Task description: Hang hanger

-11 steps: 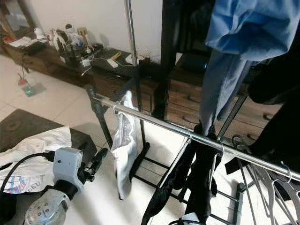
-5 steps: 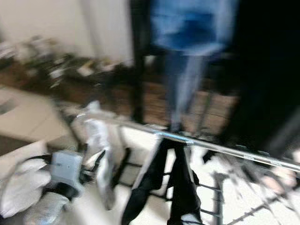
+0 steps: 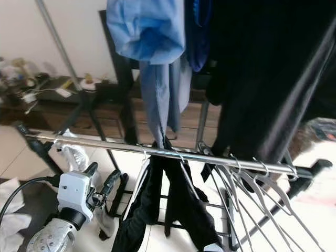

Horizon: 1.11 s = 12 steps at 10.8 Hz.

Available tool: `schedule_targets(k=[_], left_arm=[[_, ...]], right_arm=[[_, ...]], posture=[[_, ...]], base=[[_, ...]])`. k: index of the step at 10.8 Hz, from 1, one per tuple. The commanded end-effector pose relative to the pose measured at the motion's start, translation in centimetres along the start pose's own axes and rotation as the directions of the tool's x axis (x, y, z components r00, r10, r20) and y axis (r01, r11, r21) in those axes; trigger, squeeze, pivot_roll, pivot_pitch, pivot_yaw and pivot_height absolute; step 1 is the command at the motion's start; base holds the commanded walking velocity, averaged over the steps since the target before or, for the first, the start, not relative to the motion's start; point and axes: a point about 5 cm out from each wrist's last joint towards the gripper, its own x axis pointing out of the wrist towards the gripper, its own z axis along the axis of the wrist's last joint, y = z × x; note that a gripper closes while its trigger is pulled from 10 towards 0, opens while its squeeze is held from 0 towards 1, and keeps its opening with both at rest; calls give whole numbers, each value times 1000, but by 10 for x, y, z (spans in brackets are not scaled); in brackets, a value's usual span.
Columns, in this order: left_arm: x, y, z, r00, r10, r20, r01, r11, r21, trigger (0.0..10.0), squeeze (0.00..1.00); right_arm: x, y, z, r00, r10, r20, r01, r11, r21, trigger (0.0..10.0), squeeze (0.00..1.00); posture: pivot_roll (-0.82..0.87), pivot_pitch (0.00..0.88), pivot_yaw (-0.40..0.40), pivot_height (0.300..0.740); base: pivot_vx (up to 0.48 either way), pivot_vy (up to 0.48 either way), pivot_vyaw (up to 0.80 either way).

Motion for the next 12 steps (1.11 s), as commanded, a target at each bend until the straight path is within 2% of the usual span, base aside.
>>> schedule_targets(k=[1,2,3,4,5,6,7,8,9,10,12], left_arm=[[-2,2,-3,1000,5,-25,-5,1000,3,10000,0],[-2,3,-17,990,-6,-138,1,999,-35,10000,0],[-3,-3,-33,961,-83,-263,66,995,-73,10000,0],[-2,-20,-45,910,-256,-325,203,961,-187,10000,0],[11,-24,-40,914,-288,-286,243,952,-184,10000,839],[20,-27,-35,906,-331,-263,277,935,-223,10000,1000],[29,-32,-28,881,-401,-249,348,909,-231,10000,1000],[37,-30,-23,879,-409,-244,360,906,-221,10000,1000],[46,-31,-19,875,-424,-232,377,899,-221,10000,0],[53,-33,-24,841,-457,-289,387,882,-269,10000,0],[64,-31,-19,859,-432,-275,367,894,-257,10000,0]], right_arm=[[1,3,1,1000,9,3,-9,1000,2,10000,0],[1,3,1,1000,14,-1,-14,1000,-4,10000,0],[1,3,1,1000,18,-4,-18,1000,-10,10000,0],[1,4,1,1000,25,-10,-25,999,-25,10000,0],[1,4,1,999,31,-11,-31,999,-37,10000,0],[1,5,1,999,31,-10,-32,999,-32,10000,0],[1,5,1,999,33,-10,-33,999,-30,10000,0],[1,5,1,999,35,-10,-35,999,-26,10000,0],[1,5,1,999,37,-11,-37,999,-25,10000,0],[1,6,1,999,40,-11,-41,999,-25,10000,0],[1,6,1,999,44,-9,-44,999,-24,10000,0]], posture=[[11,99,-14,740],[12,103,-15,740],[20,106,-14,740],[18,106,-16,740],[11,108,-18,740],[8,111,-16,740],[5,113,-18,740],[1,117,-16,740],[2,121,-15,740],[1,126,-15,740],[-5,128,-12,740]], base=[[0,0,0],[0,0,0],[0,0,0],[0,0,0],[0,0,0],[0,0,0],[0,0,0],[0,0,0],[0,0,0],[0,0,0],[0,0,0]])
